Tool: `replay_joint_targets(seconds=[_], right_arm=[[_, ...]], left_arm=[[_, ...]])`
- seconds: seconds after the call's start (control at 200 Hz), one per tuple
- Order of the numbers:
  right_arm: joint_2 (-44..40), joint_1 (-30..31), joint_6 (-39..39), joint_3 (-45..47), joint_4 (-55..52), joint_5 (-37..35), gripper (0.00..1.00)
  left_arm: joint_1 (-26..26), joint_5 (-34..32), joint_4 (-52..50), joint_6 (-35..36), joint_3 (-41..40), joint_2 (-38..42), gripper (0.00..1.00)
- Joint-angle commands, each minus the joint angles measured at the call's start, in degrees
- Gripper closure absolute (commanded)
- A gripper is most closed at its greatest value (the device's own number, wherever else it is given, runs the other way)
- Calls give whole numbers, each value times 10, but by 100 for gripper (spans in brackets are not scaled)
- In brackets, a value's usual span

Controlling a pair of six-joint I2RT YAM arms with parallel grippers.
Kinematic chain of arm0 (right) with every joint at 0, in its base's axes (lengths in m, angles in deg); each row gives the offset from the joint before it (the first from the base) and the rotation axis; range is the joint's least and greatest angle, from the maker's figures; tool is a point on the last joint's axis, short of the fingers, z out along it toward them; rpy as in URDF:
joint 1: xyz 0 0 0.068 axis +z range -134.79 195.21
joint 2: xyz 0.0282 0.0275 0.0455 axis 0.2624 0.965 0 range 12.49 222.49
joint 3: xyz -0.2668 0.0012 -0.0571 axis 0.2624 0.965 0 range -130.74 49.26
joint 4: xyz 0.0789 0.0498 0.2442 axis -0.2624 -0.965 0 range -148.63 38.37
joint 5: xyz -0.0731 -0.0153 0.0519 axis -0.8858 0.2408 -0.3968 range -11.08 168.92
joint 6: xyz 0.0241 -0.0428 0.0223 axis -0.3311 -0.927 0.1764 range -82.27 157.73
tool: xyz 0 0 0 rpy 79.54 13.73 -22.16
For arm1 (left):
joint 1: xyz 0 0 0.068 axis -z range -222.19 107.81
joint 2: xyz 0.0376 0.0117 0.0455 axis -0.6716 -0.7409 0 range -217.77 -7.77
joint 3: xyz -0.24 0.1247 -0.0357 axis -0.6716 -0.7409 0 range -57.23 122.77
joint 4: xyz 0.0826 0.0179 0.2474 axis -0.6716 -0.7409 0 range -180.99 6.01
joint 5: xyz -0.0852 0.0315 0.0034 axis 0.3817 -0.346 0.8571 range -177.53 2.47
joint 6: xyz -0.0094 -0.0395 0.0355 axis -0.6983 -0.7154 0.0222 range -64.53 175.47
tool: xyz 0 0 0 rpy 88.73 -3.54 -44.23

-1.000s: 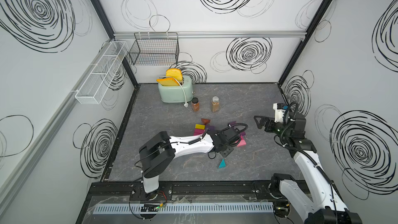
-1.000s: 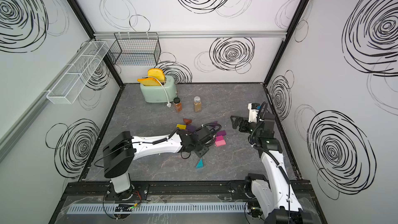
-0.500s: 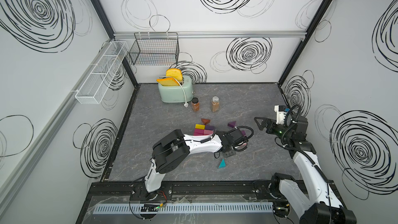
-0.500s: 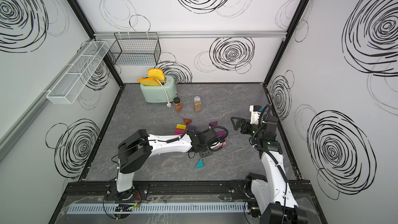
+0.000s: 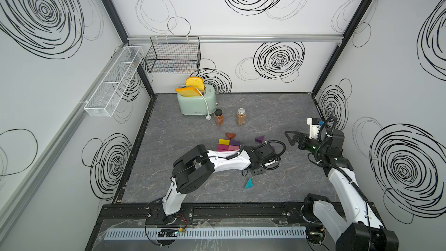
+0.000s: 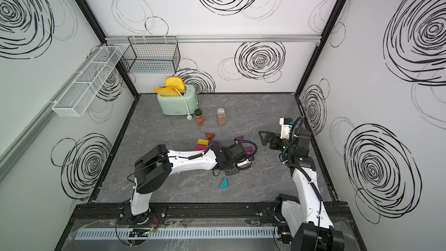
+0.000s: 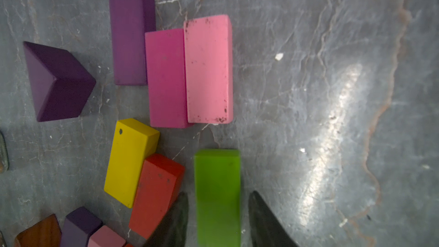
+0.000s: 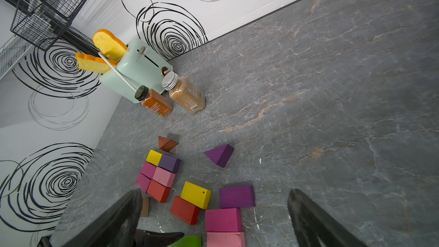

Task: Assemble a piece of candy with building blocks
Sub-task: Place the building block at the center of the board.

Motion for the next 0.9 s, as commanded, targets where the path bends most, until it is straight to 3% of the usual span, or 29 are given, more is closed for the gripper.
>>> replay_joint_targets(seconds=[0.0, 0.195, 0.315, 0.37, 0.46, 0.52, 0.62, 0.7, 0.785, 0.895], right_arm=[[1, -3, -10, 5, 9, -3, 1], [-2, -4, -10, 5, 6, -6, 1], [12, -4, -8, 3, 12, -4, 1], [24, -3, -8, -1, 11, -3, 1], [47, 0, -12, -6, 14, -12, 1], [65, 1, -5, -4, 28, -7, 1], [96, 2, 43, 15, 83, 35, 1], [100, 16, 95, 41, 138, 34, 1], [86, 33, 139, 66, 178, 19, 1], [59, 39, 145, 69, 170, -11, 1]], left_arm=[[-4, 10, 8, 8, 14, 2, 50], [-2, -10, 15, 1, 10, 11, 49], [4, -9, 34, -62, -21, 61, 47], [4, 14, 43, -130, -45, 99, 46], [-5, 106, 81, -268, -103, 169, 32], [-6, 162, 149, -349, -161, 219, 23], [-26, 193, 296, -503, -257, 281, 15], [-50, 167, 398, -609, -312, 300, 12], [-64, 124, 502, -701, -358, 301, 0], [-66, 81, 577, -766, -363, 274, 2]])
